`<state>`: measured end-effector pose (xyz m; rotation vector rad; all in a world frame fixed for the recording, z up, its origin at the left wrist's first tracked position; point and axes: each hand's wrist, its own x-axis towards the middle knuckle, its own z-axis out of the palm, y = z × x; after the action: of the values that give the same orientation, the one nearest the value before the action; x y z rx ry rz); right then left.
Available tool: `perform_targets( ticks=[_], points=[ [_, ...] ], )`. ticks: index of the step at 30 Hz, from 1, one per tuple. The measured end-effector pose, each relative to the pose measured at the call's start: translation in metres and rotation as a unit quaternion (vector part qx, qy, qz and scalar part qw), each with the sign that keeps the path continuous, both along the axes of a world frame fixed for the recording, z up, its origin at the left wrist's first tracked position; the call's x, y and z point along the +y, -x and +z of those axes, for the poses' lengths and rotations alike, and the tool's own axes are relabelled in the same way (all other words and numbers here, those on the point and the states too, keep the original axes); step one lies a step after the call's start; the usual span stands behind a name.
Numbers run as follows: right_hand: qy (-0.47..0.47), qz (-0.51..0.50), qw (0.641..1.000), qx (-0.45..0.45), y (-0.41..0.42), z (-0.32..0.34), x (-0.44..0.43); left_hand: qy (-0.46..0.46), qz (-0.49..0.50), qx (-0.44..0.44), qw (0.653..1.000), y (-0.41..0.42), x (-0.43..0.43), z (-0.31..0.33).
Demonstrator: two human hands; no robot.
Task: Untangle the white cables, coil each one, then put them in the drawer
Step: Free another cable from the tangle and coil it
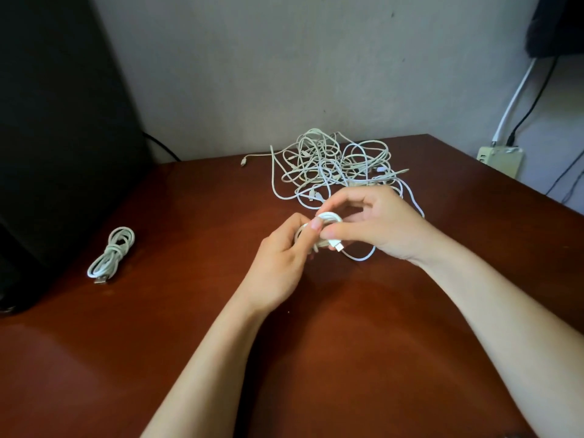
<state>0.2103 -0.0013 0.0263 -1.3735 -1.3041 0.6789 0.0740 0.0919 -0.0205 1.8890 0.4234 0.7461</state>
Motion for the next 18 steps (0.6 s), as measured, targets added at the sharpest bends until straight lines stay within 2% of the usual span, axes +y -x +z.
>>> perform_targets(
  ticks=[4,9,14,18],
  points=[
    [-0.012,0.020,1.000,0.000,0.002,-0.002,-0.001,-0.007,0.015,0.001,1.000,0.000,0.001,0.001],
    [-0.022,-0.004,1.000,-0.013,0.004,-0.005,0.001,-0.031,0.055,-0.007,0.998,0.001,0.002,0.001],
    [0.014,-0.060,0.998,0.017,0.010,-0.005,0.004,0.038,0.081,-0.035,0.995,0.002,-0.002,0.006],
    [0.025,-0.115,0.992,-0.040,0.015,-0.005,0.004,0.062,0.087,-0.068,0.992,0.002,-0.006,0.009]
  ],
)
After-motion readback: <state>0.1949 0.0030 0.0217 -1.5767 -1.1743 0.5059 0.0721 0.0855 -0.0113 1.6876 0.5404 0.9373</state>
